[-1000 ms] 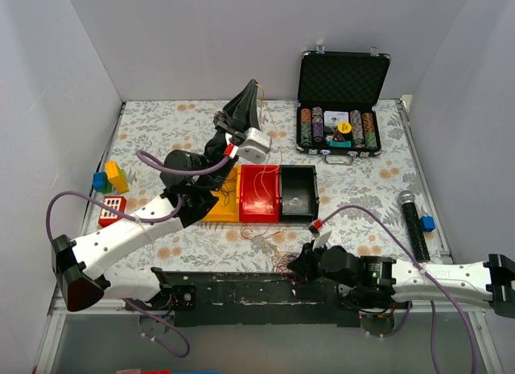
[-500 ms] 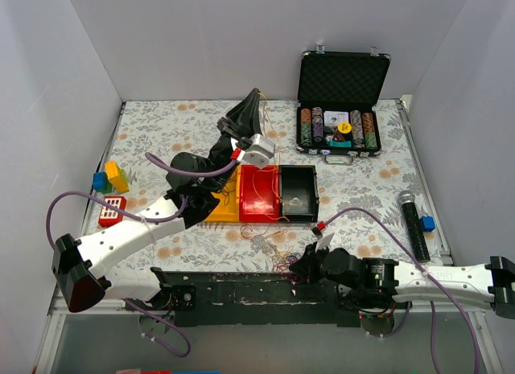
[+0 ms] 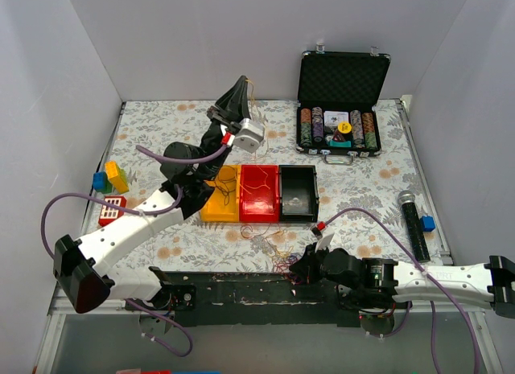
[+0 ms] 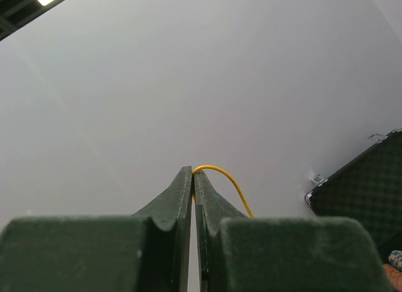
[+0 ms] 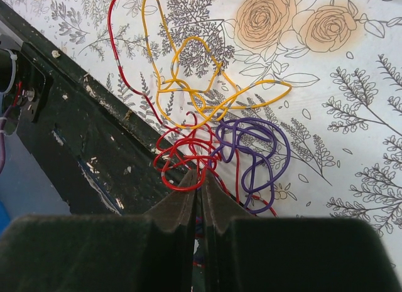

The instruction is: Untangle the cables

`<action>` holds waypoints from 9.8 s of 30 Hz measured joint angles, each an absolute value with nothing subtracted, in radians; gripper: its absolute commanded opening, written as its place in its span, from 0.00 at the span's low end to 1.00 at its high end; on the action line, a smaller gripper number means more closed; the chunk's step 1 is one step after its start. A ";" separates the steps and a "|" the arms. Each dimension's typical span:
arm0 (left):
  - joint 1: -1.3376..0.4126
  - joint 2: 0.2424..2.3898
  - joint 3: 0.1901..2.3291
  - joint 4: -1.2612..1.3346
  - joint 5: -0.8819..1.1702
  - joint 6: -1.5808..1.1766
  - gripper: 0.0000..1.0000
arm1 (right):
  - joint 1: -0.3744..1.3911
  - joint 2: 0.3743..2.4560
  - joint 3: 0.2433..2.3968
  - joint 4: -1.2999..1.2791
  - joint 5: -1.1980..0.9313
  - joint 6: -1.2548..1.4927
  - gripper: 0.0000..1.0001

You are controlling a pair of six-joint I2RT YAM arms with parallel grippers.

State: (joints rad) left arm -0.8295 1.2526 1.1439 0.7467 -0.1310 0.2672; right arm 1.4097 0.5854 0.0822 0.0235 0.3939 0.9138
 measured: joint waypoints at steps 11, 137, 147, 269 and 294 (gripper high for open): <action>-0.834 1.251 1.089 0.695 -0.119 0.174 0.00 | 1.411 0.582 0.082 0.021 0.395 0.915 0.10; -0.801 1.503 0.881 0.104 0.008 0.191 0.70 | 1.423 0.496 0.122 -0.134 0.443 0.961 0.01; -0.798 1.400 1.016 -0.165 0.198 0.097 0.72 | 1.423 0.475 0.136 -0.169 0.447 0.950 0.01; -1.025 1.019 1.216 -0.405 0.301 -0.348 0.08 | 1.427 0.809 0.730 -0.200 0.521 0.336 0.59; -1.025 0.926 1.111 -0.373 0.213 -0.342 0.16 | 1.427 0.595 0.667 -0.477 0.789 0.605 0.01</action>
State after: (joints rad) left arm -1.0252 0.9257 1.1110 -0.3733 0.2134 -0.3416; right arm 1.4273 0.5945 0.6666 -0.4767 0.7891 0.6048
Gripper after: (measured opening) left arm 0.130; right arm 0.028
